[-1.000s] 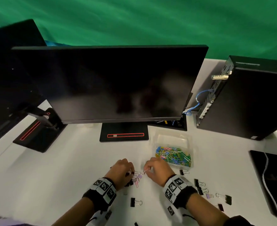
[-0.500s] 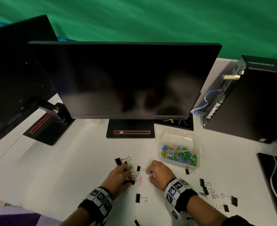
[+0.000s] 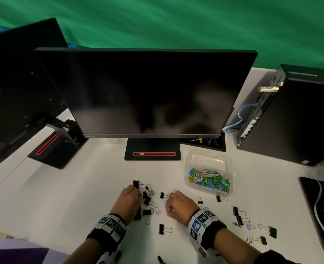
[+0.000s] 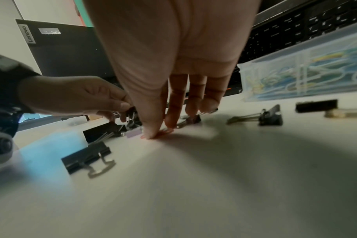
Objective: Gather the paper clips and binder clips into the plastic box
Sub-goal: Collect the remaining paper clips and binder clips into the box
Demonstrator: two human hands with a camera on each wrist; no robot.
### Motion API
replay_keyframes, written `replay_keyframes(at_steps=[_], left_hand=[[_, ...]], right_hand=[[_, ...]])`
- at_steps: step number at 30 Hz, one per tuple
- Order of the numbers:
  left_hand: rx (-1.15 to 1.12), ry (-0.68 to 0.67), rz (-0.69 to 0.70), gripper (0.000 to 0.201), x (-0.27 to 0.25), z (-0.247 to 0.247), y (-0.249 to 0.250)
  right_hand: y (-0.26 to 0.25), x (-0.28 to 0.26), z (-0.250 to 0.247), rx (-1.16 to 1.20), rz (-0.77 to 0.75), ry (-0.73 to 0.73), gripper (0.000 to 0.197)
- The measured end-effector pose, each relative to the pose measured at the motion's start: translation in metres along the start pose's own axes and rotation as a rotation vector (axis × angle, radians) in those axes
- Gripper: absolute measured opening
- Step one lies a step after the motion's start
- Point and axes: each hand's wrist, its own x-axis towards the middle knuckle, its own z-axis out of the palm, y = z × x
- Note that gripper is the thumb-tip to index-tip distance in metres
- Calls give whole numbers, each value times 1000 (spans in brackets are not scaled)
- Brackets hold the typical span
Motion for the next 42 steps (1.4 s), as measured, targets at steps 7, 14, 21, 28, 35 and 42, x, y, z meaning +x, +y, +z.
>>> replay_keyframes(at_steps=[7,14,21,28,35,42], left_hand=[[-25,-58,57,35,15,-2,5],[245,-207,236,27,30,10,27],[343,-308,190,20,44,12,39],[315,-346,271,13,50,10,52],[-20,-331,271,17,64,8,99],[-127,-295,304,28,101,34,153]], right_hand=[[11,-12,4,-69,5,-64,14],[22,-32,-32,172,86,188,11],[89,-50,-88,230,313,541,10],[150,-106,-75,226,592,617,23],[172,-161,-33,140,900,348,29],[151,-180,-13,343,893,368,18]])
